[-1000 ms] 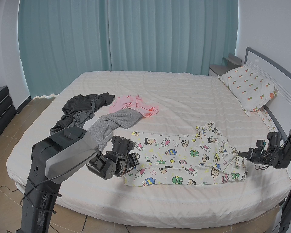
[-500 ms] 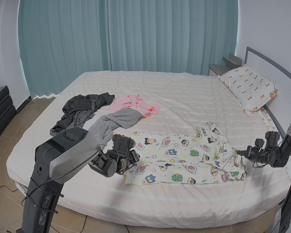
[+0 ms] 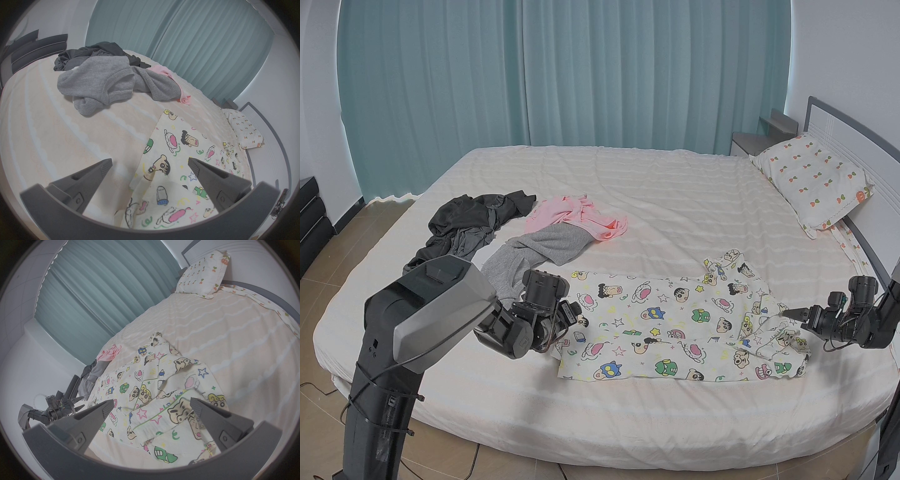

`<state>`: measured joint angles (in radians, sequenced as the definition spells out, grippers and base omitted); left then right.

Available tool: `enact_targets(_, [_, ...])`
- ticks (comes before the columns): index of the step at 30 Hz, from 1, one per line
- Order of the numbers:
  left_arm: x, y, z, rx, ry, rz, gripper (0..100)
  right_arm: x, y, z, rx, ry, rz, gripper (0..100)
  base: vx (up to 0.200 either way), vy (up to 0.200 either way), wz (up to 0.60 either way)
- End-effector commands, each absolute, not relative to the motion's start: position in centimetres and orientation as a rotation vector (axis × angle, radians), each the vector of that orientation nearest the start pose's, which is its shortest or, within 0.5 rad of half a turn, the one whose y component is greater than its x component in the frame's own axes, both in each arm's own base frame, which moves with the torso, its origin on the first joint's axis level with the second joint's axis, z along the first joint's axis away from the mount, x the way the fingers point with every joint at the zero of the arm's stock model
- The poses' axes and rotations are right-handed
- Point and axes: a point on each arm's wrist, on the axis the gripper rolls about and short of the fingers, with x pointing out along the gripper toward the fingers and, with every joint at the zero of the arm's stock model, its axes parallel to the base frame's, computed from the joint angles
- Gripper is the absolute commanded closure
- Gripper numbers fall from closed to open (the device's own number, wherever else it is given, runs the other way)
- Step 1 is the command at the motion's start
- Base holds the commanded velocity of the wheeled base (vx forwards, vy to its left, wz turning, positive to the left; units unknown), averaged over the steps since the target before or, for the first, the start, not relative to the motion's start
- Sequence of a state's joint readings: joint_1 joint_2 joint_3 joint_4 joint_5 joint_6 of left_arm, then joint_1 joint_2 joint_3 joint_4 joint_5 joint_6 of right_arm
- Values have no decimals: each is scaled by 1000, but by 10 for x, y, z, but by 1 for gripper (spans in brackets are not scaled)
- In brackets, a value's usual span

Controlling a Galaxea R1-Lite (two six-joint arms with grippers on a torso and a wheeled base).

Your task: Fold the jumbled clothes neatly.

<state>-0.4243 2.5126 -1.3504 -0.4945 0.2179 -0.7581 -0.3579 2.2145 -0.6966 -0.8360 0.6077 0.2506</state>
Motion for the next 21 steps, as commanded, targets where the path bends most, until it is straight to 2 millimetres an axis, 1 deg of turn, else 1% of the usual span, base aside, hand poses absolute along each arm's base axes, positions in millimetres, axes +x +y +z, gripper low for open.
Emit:
enact_targets(1, [401,-177,25,-570,698,-57,0,303,-114,32,600,594,107,0,0,0,0])
enact_targets(2, [397,-176,29,-579,718,-97,0,297,-112,36,617,594,105,0,0,0,0])
enact_targets(4, [390,-176,30,-571,770,-179,0,286,-102,42,653,609,107,0,0,0,0])
enact_targets(7, [386,-175,23,-489,821,-226,0,273,-81,45,697,648,132,0,0,0,0])
enact_targets(10, [383,-174,8,-387,890,-242,0,264,-68,42,743,693,154,0,0,0,0])
enact_targets(11, [383,-174,8,-387,890,-242,0,264,-68,42,743,693,154,0,0,0,0])
enact_targets(14, [382,-174,-2,-331,922,-270,0,259,-58,34,755,729,176,0,0,0,0])
enact_targets(16, [381,-174,-3,-329,928,-277,0,259,-57,34,753,727,180,0,0,0,0])
enact_targets(17, [380,-176,-6,-323,942,-304,0,257,-55,34,743,707,190,0,0,0,0])
enact_targets(21, [383,-179,-15,-314,945,-313,0,250,-50,31,735,704,205,0,0,0,0])
